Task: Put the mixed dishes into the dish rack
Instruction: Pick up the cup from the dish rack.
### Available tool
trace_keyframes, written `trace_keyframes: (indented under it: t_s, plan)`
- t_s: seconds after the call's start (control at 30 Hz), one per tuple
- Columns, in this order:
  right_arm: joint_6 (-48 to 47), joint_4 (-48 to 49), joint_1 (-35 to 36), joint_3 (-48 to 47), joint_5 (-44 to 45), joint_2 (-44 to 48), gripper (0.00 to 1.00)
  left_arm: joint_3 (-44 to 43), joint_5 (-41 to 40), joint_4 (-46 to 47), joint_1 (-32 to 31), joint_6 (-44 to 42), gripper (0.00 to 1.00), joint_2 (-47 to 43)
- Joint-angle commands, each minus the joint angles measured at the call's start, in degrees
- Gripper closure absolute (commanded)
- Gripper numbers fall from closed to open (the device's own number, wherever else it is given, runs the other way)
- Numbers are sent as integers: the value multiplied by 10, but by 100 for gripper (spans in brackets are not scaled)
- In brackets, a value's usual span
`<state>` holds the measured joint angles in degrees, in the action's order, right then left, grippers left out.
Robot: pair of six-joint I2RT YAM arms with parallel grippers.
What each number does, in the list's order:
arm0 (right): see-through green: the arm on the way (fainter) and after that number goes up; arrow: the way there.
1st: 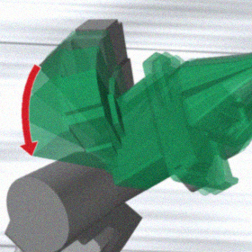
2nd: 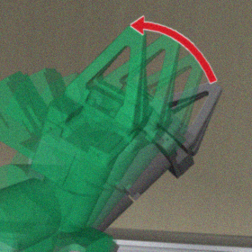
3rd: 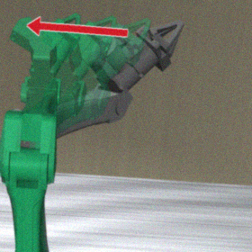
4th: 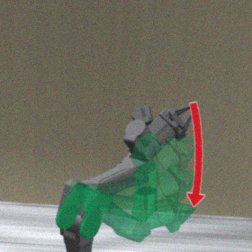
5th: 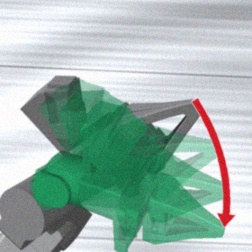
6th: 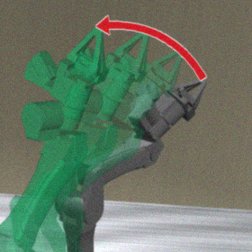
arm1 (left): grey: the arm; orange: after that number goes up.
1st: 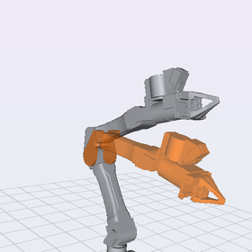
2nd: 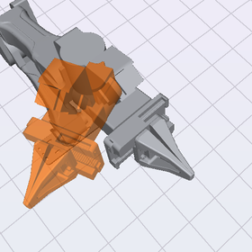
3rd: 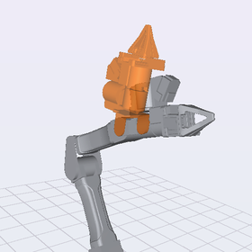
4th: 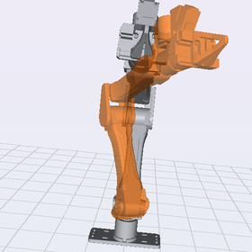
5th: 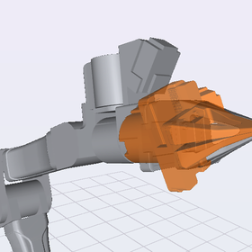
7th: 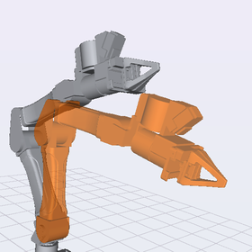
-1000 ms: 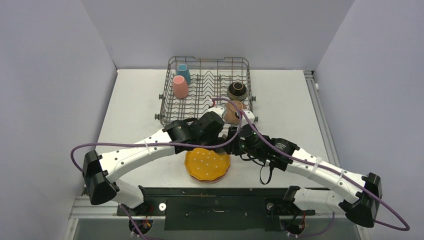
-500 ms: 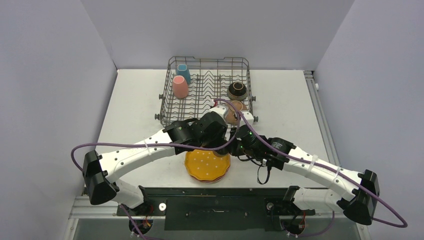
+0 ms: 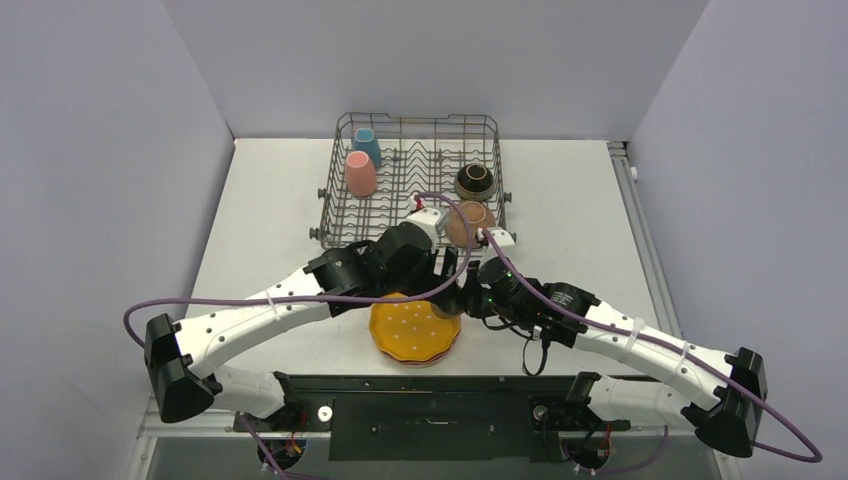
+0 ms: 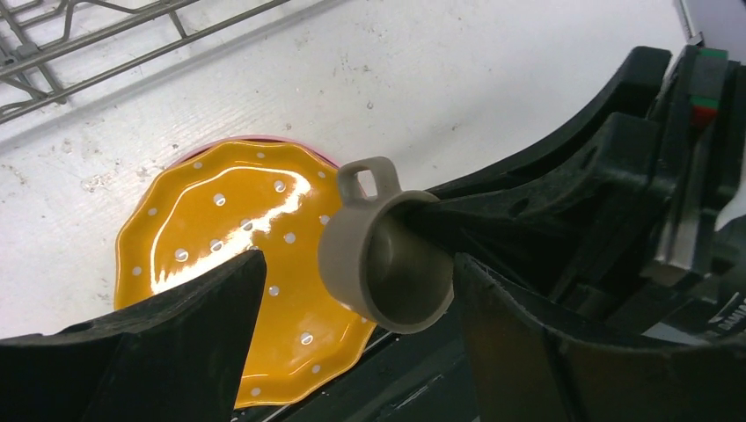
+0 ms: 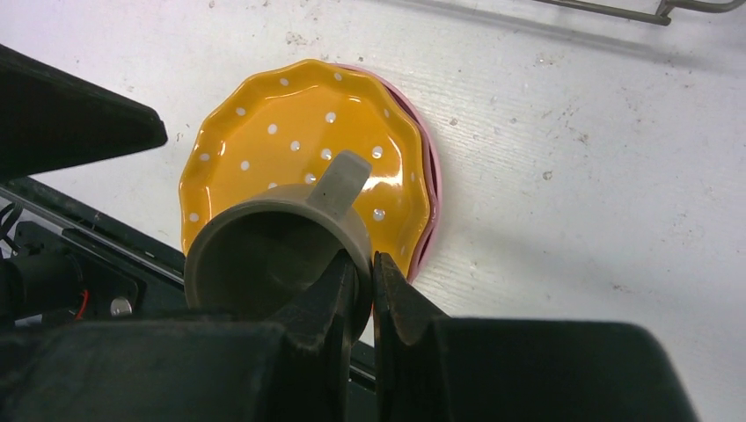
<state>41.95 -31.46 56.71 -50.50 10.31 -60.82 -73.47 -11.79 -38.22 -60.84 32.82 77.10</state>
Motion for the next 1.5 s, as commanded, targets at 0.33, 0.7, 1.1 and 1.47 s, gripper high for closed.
trace_keyframes:
  t_s: [0.33,0.7,1.1,1.47]
  plan:
    - [2,84,-63,61,-75,94,100,145,185,218,103,71,6,-129]
    - [46,228,-135,134,-206,151,100,215,245,298,135,122,4,-177]
    - [139,408,-168,218,-253,200,100,299,350,471,192,255,4,-196]
    - [233,591,-186,296,-265,213,100,341,409,601,197,357,4,-178]
